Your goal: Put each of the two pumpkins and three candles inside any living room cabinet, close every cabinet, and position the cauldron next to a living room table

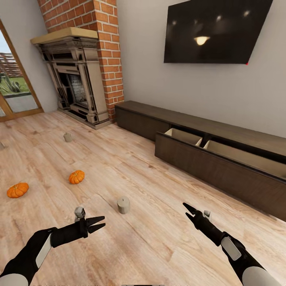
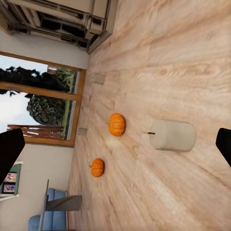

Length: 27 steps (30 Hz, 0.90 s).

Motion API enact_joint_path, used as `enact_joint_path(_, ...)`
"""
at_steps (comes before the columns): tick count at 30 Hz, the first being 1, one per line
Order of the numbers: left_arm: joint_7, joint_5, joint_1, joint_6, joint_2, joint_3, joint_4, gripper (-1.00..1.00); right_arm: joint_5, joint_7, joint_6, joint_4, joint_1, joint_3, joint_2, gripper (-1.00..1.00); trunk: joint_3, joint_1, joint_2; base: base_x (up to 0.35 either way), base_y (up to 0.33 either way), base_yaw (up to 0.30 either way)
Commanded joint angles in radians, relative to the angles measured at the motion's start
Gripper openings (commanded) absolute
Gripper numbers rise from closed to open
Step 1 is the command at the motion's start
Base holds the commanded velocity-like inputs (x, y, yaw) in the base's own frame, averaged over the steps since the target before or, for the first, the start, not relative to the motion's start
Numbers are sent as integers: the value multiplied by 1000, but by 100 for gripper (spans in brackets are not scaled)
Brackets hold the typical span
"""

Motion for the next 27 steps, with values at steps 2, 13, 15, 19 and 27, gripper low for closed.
enact_joint_path(2,-2,2,0,10,0,1,0,100,-6,2,8,0,0,-2,0,100,-1,0,0,-63,145,0)
enact_joint_path(13,-1,2,0,10,0,5,16,100,-4,-6,-22,1,0,0,0,100,14,0,0,-10,31,68)
enact_joint_path(15,-1,3,0,10,0,5,20,100,-4,-14,-23,1,0,0,0,100,16,0,0,0,1,151)
enact_joint_path(19,0,2,0,9,0,6,24,100,-2,-29,-24,1,0,0,0,100,18,0,0,0,0,56)
enact_joint_path(27,1,3,0,9,0,6,24,100,-3,-42,-25,0,0,0,0,100,19,0,0,0,0,3)
